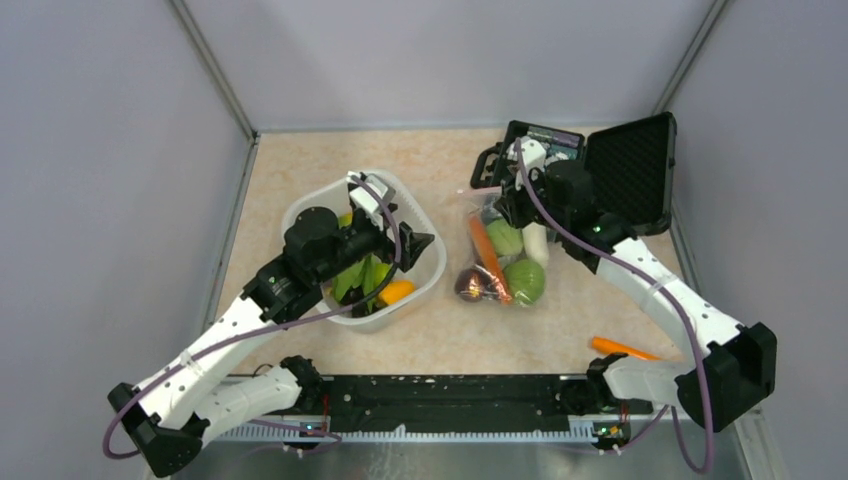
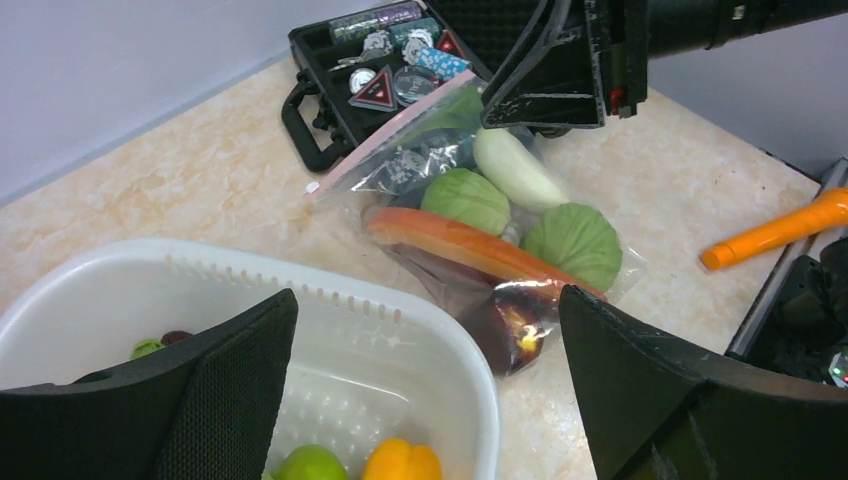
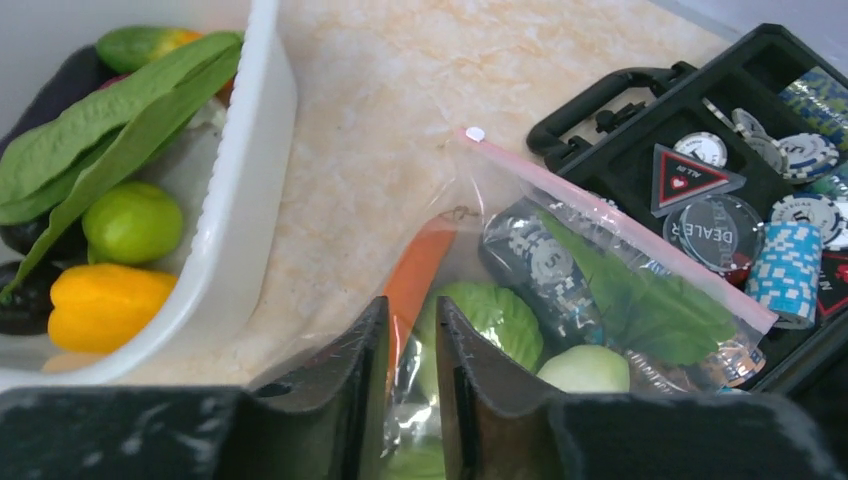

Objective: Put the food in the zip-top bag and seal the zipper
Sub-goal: Place the zipper food storage bag at the center of the board, then reset both arms

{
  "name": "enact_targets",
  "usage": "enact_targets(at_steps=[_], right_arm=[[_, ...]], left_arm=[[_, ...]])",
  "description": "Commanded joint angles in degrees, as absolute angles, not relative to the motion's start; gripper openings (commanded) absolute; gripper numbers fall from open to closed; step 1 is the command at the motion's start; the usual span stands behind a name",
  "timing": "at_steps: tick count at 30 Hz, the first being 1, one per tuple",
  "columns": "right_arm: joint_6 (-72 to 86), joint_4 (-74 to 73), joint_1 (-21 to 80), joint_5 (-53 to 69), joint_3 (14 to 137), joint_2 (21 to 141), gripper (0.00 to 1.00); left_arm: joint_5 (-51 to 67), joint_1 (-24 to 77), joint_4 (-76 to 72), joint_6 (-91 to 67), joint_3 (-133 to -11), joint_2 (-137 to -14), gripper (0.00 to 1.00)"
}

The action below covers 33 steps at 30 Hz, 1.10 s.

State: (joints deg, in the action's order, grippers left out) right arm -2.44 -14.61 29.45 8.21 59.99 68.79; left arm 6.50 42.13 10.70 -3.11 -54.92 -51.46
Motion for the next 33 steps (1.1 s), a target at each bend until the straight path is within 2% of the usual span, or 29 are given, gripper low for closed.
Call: enact_targets(at_steps=[1,4,7,11,14,21,26,28,33], right_arm=[[1.6,-8.4,29.2,3.2,59.5,65.1,0.28],[2.6,-6.1,29.2,0.6,57.2,61.9,0.44],[4.0,-4.1,29.1,-6.7,54.6,58.2,0.53],[6.6,-2.1,29.1,-17.3,50.3,52.9,0.64],[11.5,-0.4,27.7,-22.7,46.6,49.8,0.69],[22.6,-5.3,15.7,-11.5,47.6,50.5,0.74],[22.2,-8.5,13.4,-11.8,48.4,50.6,0.81],[21.7,-10.1,13.0,-11.1,49.4,51.2,0.88],[18.1,-17.7,12.4,-9.0,54.2,53.5,0.91]], left_arm=[[1.0,41.9,6.9,-6.5,-53.6,-48.4,0.99],[-4.4,41.7,5.9,-8.0,-52.3,-47.3,0.99],[-10.8,41.2,6.7,-10.1,-52.4,-47.8,0.99],[-20.2,38.8,9.4,-15.5,-53.0,-48.7,0.99],[-20.7,33.1,13.0,-22.5,-54.7,-49.2,0.99],[-19.0,21.0,22.4,-29.3,-57.6,-49.5,0.99],[-26.3,20.2,24.7,-33.0,-56.7,-46.5,0.99],[-28.2,20.2,25.8,-33.9,-56.0,-45.9,0.99],[-34.3,20.1,31.0,-34.9,-56.3,-46.1,0.99]])
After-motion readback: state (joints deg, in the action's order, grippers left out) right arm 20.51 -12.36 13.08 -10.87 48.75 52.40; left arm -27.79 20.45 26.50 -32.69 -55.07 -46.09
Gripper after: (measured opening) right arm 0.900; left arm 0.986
